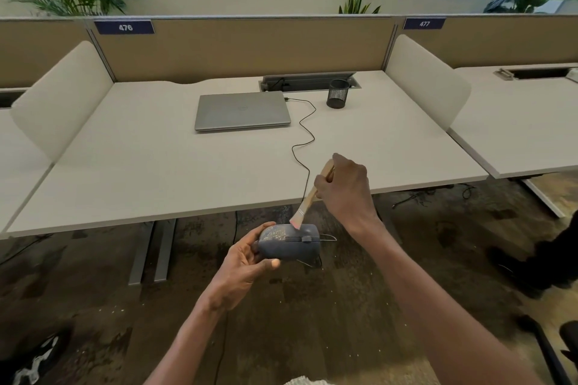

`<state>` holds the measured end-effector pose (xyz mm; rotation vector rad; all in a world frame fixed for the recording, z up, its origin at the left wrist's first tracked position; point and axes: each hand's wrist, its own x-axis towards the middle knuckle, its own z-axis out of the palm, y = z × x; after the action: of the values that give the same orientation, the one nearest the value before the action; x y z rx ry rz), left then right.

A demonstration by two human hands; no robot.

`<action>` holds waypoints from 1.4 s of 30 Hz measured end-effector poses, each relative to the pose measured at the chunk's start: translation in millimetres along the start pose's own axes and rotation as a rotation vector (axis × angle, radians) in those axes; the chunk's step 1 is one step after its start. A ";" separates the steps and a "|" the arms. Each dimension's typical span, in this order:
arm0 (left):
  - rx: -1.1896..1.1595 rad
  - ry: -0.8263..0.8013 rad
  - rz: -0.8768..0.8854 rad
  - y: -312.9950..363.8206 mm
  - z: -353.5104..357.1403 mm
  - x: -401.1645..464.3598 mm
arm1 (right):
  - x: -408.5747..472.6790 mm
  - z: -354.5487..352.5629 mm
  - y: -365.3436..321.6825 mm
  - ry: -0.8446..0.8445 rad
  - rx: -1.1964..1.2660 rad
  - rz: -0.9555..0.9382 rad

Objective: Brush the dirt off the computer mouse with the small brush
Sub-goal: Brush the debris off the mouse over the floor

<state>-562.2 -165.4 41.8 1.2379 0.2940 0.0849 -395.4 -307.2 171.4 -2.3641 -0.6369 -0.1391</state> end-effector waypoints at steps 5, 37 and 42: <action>-0.013 -0.002 -0.002 1.0 -4.1 -1.4 | 0.3 -3.7 19.9 -0.017 -0.073 0.071; -0.014 0.038 0.056 5.4 -7.5 -2.7 | -28.5 -22.7 44.2 -0.049 0.398 -0.104; -0.002 0.041 0.054 3.2 -4.4 -7.4 | -34.2 -25.9 44.0 0.012 0.245 -0.146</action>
<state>-570.1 -161.9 44.8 1.2430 0.2961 0.1572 -402.4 -366.4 156.4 -2.0804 -0.7747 -0.1311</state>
